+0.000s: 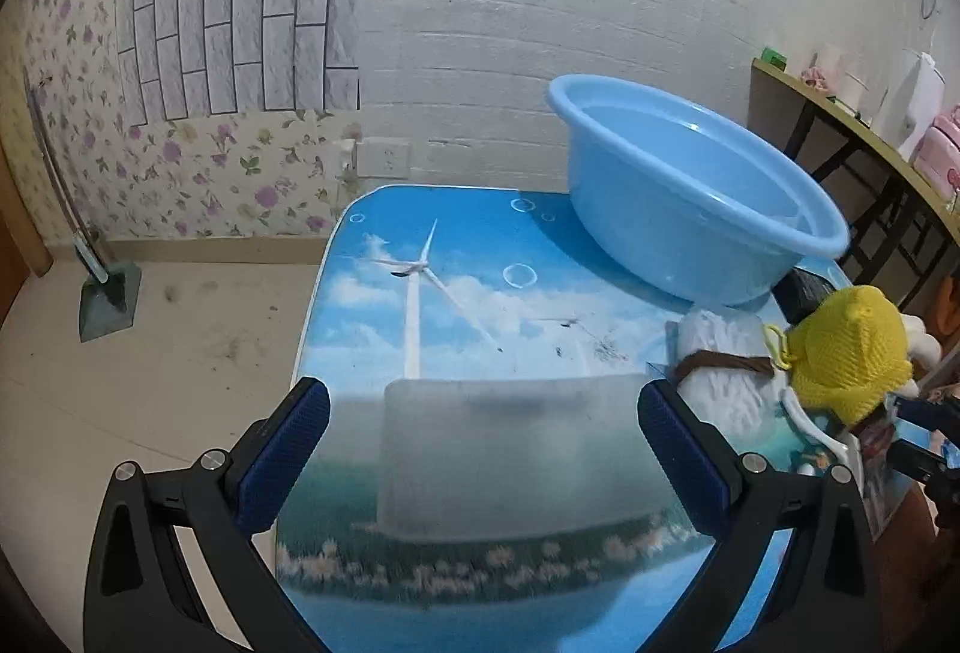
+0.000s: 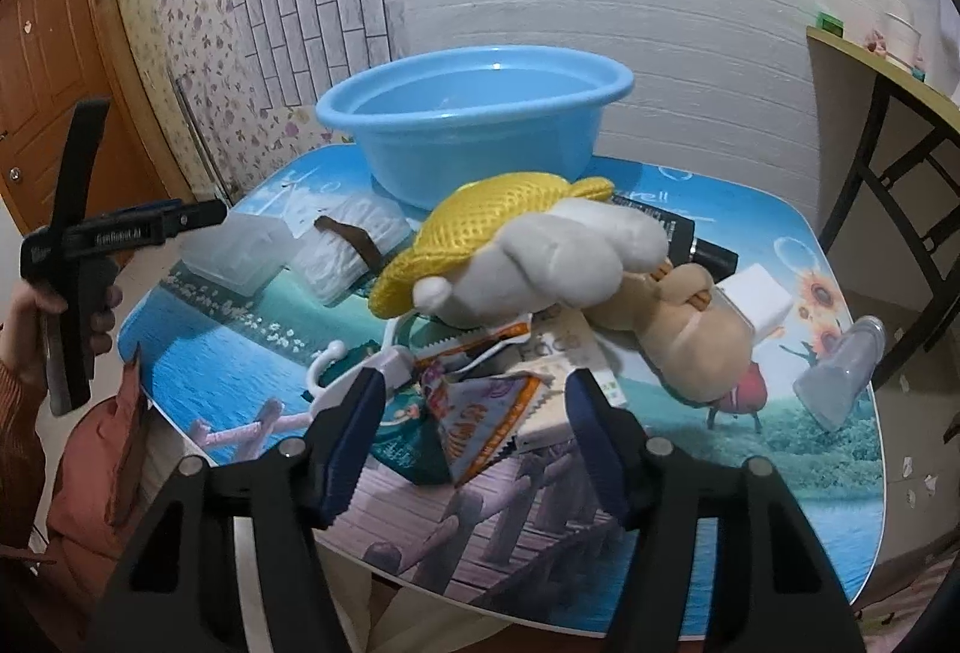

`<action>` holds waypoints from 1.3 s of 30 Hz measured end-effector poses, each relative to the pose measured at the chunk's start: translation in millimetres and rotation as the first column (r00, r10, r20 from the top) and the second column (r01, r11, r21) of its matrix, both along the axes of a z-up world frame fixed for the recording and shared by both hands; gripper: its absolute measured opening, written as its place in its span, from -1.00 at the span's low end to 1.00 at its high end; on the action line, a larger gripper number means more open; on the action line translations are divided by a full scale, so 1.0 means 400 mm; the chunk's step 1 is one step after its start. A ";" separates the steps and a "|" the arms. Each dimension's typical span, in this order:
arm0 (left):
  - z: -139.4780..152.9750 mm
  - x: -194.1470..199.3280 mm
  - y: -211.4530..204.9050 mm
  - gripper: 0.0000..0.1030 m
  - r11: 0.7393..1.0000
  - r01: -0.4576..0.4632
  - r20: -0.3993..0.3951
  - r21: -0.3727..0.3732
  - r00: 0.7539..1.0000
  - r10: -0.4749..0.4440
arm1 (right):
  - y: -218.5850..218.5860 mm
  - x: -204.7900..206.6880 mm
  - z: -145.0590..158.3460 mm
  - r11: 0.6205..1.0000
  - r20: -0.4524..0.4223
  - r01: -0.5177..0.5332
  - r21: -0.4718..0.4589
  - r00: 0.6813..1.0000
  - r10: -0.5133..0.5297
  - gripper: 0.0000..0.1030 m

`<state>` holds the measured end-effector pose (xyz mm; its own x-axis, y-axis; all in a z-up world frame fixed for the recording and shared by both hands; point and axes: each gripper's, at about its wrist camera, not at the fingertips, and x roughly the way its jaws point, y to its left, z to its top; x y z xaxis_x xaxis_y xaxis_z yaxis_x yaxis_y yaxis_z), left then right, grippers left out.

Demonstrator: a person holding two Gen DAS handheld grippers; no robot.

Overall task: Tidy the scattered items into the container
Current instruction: 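Move both tools back down toward the items on the table, then grasp the frosted plastic box with the left tool while the right tool grasps the snack packet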

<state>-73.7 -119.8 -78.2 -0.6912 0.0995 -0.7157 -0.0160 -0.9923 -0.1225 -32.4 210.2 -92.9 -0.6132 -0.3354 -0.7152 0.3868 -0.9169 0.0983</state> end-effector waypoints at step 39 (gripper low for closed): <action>-0.045 0.170 0.188 1.00 0.943 0.302 0.095 -0.141 0.952 -0.291 | 0.015 -0.011 -0.018 0.998 0.044 -0.003 -0.060 0.999 0.006 -0.47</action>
